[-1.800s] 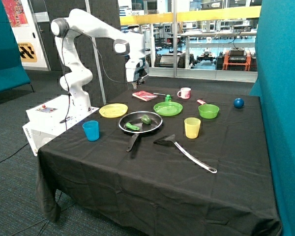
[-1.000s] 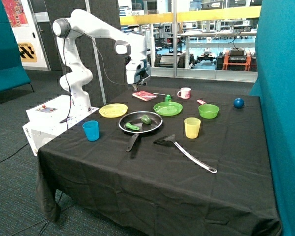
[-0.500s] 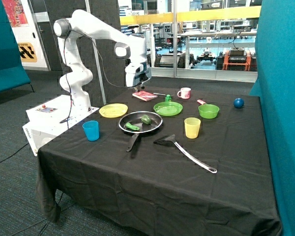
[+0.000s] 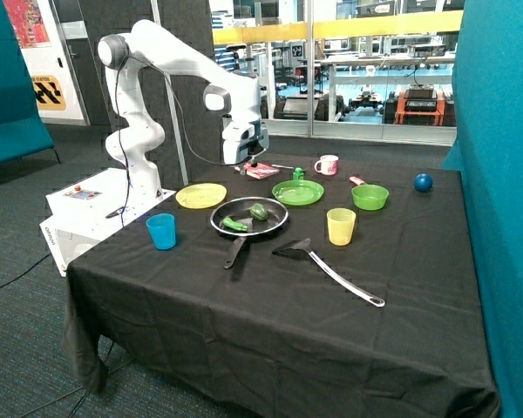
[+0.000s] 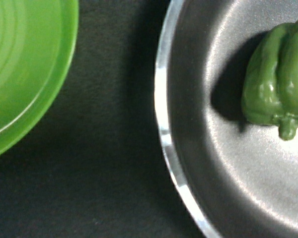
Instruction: Serve the vegetables in different plates
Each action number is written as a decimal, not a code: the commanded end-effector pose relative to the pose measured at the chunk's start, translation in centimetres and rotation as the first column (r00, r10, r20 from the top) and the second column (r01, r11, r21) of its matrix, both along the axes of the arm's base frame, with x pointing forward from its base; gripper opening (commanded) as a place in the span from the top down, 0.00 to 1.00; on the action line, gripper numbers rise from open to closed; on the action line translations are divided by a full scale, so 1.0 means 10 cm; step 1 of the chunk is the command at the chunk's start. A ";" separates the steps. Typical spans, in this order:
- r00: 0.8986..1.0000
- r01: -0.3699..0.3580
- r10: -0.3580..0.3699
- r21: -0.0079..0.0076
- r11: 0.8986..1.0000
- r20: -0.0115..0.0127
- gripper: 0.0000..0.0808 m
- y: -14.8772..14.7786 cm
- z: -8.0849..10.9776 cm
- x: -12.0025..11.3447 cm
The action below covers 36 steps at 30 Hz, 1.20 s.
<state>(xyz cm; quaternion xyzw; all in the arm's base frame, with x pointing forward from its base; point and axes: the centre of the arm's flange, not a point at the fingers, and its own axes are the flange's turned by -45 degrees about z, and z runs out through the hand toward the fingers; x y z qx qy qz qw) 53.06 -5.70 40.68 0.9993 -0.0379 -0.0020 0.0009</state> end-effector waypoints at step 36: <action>0.986 0.167 -0.167 0.002 0.986 0.004 0.19 -0.50 -0.73 0.19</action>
